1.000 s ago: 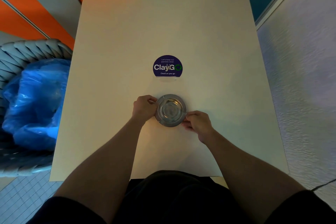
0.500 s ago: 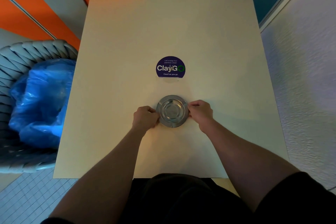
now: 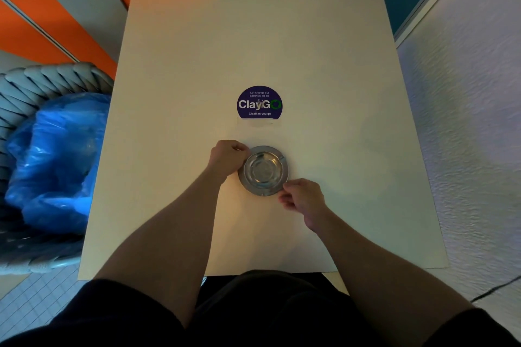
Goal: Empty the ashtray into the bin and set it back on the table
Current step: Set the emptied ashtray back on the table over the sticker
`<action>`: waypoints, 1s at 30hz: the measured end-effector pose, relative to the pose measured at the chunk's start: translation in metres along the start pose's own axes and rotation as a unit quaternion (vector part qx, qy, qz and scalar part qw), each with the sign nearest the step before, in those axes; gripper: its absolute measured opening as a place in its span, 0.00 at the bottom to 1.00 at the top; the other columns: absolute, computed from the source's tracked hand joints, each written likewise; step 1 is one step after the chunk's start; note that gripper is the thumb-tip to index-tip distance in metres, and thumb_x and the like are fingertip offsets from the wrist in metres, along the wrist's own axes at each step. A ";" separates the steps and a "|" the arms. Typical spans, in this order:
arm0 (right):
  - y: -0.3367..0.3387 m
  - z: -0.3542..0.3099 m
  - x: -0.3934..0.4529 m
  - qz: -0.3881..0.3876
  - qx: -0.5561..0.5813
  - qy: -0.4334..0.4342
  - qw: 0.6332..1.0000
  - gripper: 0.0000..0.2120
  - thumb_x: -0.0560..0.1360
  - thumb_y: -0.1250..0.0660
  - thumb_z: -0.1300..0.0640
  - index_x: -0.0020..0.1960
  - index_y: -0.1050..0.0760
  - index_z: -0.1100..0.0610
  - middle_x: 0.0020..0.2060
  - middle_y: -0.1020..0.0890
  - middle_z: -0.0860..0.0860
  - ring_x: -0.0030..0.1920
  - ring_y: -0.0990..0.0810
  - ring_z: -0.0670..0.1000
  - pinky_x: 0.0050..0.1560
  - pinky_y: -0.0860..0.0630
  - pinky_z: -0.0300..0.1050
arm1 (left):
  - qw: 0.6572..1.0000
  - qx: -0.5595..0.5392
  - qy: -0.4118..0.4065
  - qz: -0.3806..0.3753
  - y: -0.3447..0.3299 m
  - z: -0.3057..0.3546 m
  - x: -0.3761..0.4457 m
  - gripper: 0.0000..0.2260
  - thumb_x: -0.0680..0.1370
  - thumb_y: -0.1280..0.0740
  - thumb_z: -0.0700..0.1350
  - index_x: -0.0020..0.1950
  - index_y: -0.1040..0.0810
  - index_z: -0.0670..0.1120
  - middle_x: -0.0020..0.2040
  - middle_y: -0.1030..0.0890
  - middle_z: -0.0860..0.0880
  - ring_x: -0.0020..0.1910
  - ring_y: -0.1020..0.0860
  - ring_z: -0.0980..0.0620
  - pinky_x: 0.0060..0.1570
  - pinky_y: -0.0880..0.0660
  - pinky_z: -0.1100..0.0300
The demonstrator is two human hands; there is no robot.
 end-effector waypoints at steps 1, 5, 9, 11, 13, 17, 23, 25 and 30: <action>0.000 -0.001 0.001 0.000 -0.003 0.001 1.000 0.03 0.75 0.32 0.62 0.44 0.20 0.59 0.37 0.15 0.59 0.34 0.17 0.54 0.42 0.17 0.49 | 1.000 0.001 0.001 0.000 0.000 -0.001 0.001 0.02 0.73 0.27 0.44 0.41 0.17 0.50 0.42 0.17 0.50 0.42 0.21 0.51 0.39 0.24 0.60; 0.003 -0.011 0.005 0.011 -0.023 0.015 1.000 0.04 0.75 0.33 0.62 0.43 0.20 0.57 0.37 0.14 0.59 0.36 0.16 0.54 0.38 0.18 0.46 | 1.000 -0.008 0.009 0.001 0.002 -0.012 0.001 0.04 0.73 0.28 0.40 0.47 0.15 0.44 0.45 0.16 0.44 0.42 0.20 0.47 0.48 0.19 0.52; 0.007 -0.025 0.011 0.029 -0.055 0.030 0.998 0.04 0.75 0.32 0.60 0.44 0.19 0.55 0.38 0.14 0.56 0.34 0.15 0.51 0.33 0.20 0.42 | 0.999 -0.037 0.035 0.001 0.005 -0.026 -0.007 0.03 0.73 0.28 0.37 0.41 0.18 0.44 0.39 0.17 0.42 0.36 0.20 0.46 0.45 0.18 0.51; 0.006 -0.034 0.015 0.038 -0.082 0.044 0.995 0.06 0.74 0.32 0.59 0.40 0.20 0.52 0.38 0.14 0.56 0.35 0.15 0.52 0.34 0.19 0.44 | 0.998 -0.043 0.051 0.003 0.007 -0.035 -0.012 0.04 0.72 0.28 0.37 0.40 0.19 0.45 0.37 0.17 0.42 0.33 0.20 0.46 0.41 0.18 0.52; 0.004 -0.044 0.019 0.045 -0.105 0.059 0.992 0.08 0.74 0.32 0.58 0.37 0.21 0.49 0.38 0.14 0.55 0.37 0.15 0.54 0.40 0.16 0.48 | 0.996 -0.055 0.070 0.002 0.007 -0.044 -0.017 0.04 0.72 0.28 0.37 0.40 0.19 0.44 0.36 0.17 0.42 0.32 0.20 0.46 0.36 0.19 0.55; 0.000 -0.060 0.024 0.051 -0.140 0.084 0.985 0.09 0.73 0.33 0.56 0.35 0.21 0.48 0.38 0.15 0.53 0.43 0.15 0.57 0.48 0.17 0.54 | 0.993 -0.070 0.091 0.000 0.004 -0.057 -0.026 0.04 0.70 0.26 0.37 0.39 0.19 0.44 0.34 0.16 0.42 0.30 0.19 0.48 0.30 0.22 0.59; -0.004 -0.068 0.025 0.046 -0.158 0.092 0.982 0.06 0.74 0.33 0.55 0.41 0.19 0.50 0.38 0.16 0.52 0.45 0.16 0.57 0.49 0.17 0.55 | 0.991 -0.084 0.100 0.000 0.002 -0.061 -0.029 0.03 0.69 0.26 0.37 0.39 0.18 0.43 0.34 0.15 0.42 0.30 0.18 0.48 0.30 0.22 0.59; -0.003 -0.066 0.024 0.042 -0.155 0.089 0.983 0.06 0.73 0.34 0.55 0.41 0.19 0.50 0.39 0.15 0.53 0.46 0.16 0.58 0.50 0.17 0.56 | 0.991 -0.089 0.099 0.002 0.003 -0.061 -0.028 0.01 0.70 0.27 0.38 0.40 0.17 0.41 0.35 0.15 0.42 0.30 0.18 0.48 0.29 0.22 0.59; 0.002 -0.055 0.022 0.041 -0.137 0.070 0.987 0.06 0.72 0.33 0.54 0.44 0.18 0.52 0.41 0.14 0.55 0.45 0.16 0.57 0.51 0.18 0.57 | 0.990 -0.106 0.087 0.021 0.005 -0.061 -0.027 0.02 0.72 0.27 0.40 0.41 0.17 0.42 0.33 0.16 0.44 0.31 0.18 0.48 0.31 0.21 0.58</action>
Point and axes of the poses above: each hand's wrist, its own x-axis towards the middle knuckle, its own y-axis out of the back of the hand, z = x × y, the point moved 7 cm from there along x, towards the middle knuckle
